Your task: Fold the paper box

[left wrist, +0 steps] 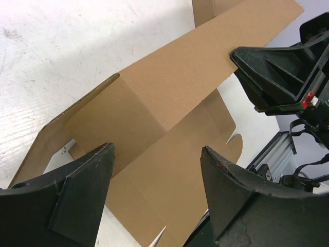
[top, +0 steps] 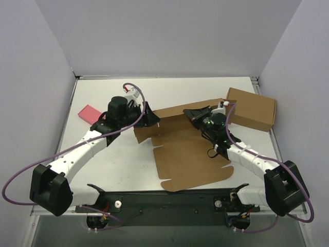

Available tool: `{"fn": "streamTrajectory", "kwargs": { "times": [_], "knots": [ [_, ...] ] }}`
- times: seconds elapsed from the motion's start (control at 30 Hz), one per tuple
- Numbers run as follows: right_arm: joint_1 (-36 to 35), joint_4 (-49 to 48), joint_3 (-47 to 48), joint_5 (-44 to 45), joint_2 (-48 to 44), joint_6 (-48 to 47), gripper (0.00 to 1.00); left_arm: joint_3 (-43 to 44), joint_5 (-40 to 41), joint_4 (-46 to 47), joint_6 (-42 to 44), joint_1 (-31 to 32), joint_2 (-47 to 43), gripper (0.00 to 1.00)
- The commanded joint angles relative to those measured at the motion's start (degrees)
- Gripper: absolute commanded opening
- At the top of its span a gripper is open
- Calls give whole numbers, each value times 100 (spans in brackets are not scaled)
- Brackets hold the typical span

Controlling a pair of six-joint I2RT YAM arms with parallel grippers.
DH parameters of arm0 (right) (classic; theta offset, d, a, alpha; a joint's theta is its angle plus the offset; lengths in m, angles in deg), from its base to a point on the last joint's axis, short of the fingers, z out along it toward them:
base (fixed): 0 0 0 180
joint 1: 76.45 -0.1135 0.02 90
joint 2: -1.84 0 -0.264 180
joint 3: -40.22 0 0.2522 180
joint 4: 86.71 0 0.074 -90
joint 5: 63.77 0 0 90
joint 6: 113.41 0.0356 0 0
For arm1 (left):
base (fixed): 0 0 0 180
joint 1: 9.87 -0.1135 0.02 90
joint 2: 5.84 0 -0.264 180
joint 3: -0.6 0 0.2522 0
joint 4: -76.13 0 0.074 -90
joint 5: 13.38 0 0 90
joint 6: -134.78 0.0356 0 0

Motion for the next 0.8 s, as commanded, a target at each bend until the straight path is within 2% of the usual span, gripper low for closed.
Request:
{"fn": "streamTrajectory", "kwargs": {
  "times": [0.0,0.77],
  "knots": [
    [37,-118,-137,229,-228,-334,0,-37,283,659,-220,40,-70,78],
    [28,119,-313,361,-466,-430,0,-152,117,2022,-1143,224,852,77]
  ]
}}
